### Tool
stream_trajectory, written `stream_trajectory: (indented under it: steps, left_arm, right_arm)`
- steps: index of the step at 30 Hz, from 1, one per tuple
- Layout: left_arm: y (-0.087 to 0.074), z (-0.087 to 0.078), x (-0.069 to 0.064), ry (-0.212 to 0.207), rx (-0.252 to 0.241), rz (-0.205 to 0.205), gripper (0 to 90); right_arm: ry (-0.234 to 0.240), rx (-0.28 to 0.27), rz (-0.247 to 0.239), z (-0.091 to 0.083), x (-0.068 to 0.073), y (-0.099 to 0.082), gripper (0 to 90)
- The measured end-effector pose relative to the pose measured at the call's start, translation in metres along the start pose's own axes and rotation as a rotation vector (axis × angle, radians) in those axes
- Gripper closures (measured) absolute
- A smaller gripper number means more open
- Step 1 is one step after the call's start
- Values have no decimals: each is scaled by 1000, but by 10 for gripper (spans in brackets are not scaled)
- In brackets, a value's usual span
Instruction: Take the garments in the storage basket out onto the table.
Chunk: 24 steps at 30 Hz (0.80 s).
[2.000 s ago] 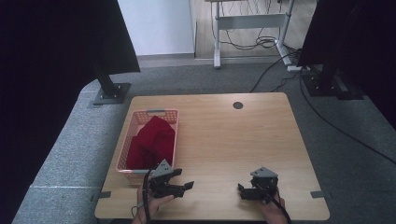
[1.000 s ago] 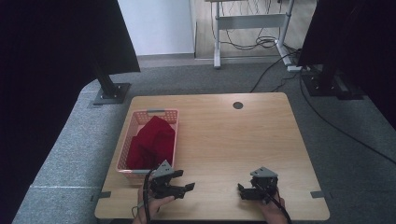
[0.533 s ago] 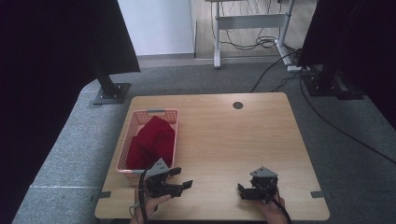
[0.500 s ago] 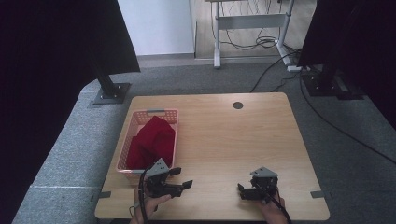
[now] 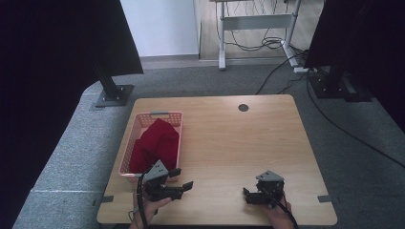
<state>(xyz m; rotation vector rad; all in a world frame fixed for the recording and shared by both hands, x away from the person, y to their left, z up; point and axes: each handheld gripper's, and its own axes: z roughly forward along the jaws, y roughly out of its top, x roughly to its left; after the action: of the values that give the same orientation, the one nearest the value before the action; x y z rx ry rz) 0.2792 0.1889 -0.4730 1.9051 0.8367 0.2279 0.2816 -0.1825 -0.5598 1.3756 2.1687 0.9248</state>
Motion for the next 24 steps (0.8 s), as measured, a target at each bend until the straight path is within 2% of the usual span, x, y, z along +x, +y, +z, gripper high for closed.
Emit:
stream_trajectory:
  steps: [10, 24]
  left_arm:
    - [4, -10, 5, 17, -26, -14, 243]
    - [5, -17, 9, 32, -39, -21, 243]
  right_arm:
    - [0, 0, 0, 0, 0, 0, 9]
    - [0, 0, 0, 0, 0, 0, 9]
